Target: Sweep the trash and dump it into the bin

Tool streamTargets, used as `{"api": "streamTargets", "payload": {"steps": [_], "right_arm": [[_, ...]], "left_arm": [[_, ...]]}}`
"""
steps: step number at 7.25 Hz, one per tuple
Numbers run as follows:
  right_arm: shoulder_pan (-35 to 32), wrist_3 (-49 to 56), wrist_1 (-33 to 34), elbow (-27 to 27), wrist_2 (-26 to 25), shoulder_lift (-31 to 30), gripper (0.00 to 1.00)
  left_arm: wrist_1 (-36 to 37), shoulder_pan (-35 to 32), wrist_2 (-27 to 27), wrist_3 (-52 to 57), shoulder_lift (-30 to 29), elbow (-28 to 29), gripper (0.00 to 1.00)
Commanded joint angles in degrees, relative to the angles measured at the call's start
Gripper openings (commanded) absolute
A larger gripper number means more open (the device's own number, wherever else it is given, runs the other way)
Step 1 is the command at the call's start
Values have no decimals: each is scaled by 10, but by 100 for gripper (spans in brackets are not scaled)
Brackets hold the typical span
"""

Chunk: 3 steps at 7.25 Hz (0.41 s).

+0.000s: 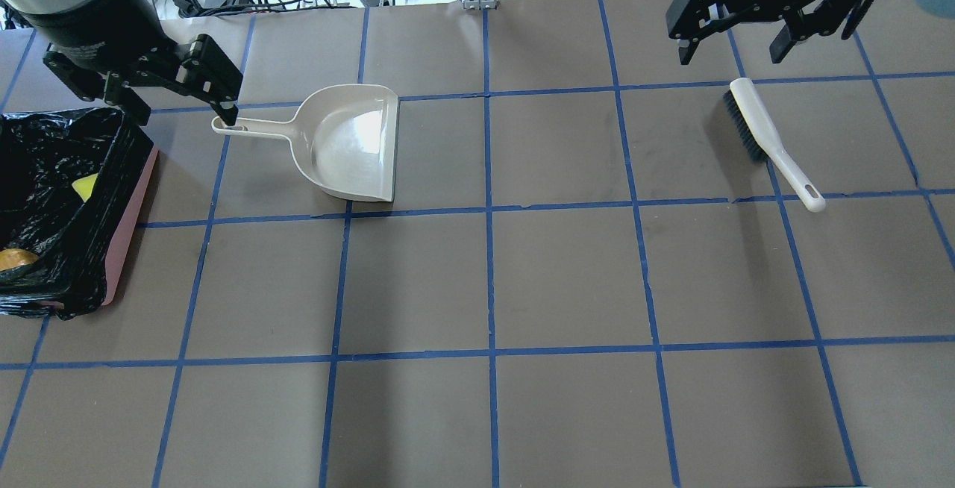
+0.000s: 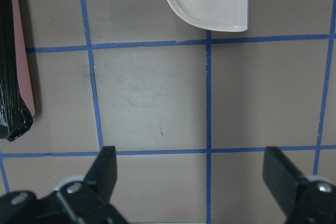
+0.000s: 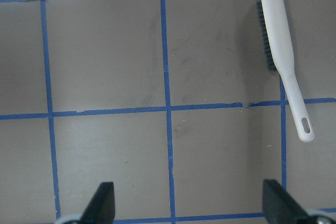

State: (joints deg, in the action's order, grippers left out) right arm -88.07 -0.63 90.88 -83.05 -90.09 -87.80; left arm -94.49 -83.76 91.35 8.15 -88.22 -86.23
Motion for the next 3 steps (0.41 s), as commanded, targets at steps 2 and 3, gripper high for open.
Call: {"api": "streamTargets", "payload": {"steps": [2,3], "right_arm": [[0,-1,0,0,0,0,100],[0,-1,1,0,0,0,100]], "left_arm": [[2,13,0,5,-2,-2,100],[2,12,-1,3,-5,-1,100]]}}
